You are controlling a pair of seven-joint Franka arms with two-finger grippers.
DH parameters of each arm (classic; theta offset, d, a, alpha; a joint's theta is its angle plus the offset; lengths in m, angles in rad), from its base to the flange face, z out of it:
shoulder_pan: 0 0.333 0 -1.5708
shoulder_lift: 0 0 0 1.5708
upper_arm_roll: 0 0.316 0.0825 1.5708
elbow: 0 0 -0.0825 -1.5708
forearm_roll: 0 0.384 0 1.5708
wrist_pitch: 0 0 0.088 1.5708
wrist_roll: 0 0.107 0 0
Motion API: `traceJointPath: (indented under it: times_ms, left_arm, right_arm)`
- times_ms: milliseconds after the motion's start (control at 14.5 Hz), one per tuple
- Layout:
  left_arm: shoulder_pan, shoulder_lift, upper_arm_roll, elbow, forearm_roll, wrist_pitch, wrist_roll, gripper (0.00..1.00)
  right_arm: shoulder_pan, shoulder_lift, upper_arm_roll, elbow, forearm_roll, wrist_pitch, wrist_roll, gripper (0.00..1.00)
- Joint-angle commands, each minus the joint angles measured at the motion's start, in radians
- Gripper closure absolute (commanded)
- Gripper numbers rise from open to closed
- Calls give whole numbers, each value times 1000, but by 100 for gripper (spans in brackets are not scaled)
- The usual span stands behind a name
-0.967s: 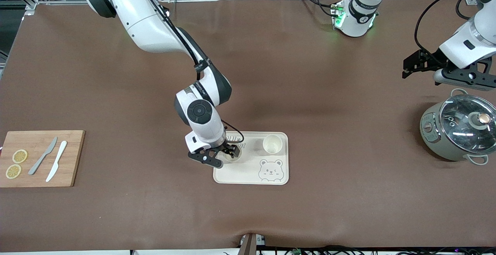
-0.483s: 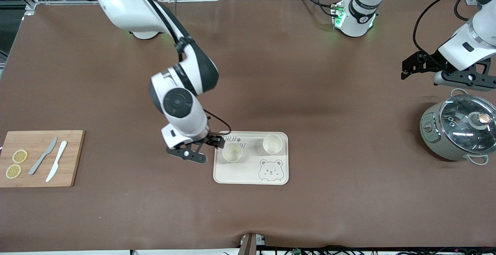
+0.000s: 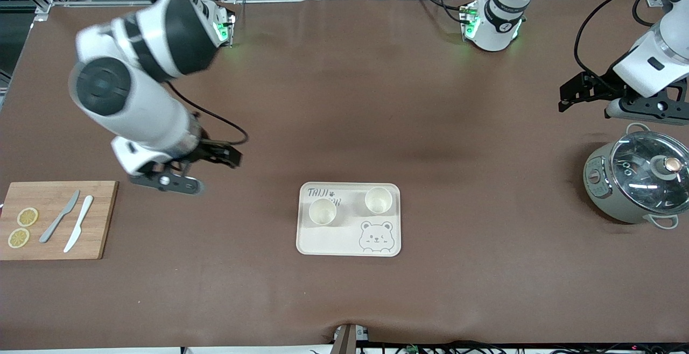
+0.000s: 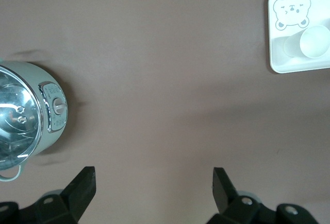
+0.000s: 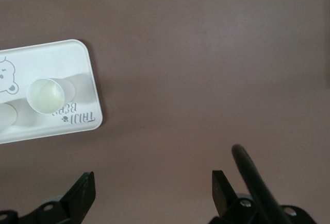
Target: Place white IKEA cup upright on tray with both arms
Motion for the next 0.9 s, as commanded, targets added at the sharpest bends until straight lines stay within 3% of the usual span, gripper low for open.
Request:
traceJointPath:
  times_ms: [0,276,552,829]
  left_arm:
    - [2,35,0,51,6,-8,-6,0]
    - [-10,44,-12,77,5,-15,-3,0]
    - [-6,43,-31,117,5,-34,-1,0]
    - [-3,34,-29,158,6,-106,-3,0]
  right_arm:
    - [-105,-185,12,-201,12,18,-162,0]
    - [-272,-305,12,-318,12,21,-397,0]
    - [-351,-299,12,-320,0,46,-505,0]
    - [-358,-296,10,-318,-9,59,-505,0]
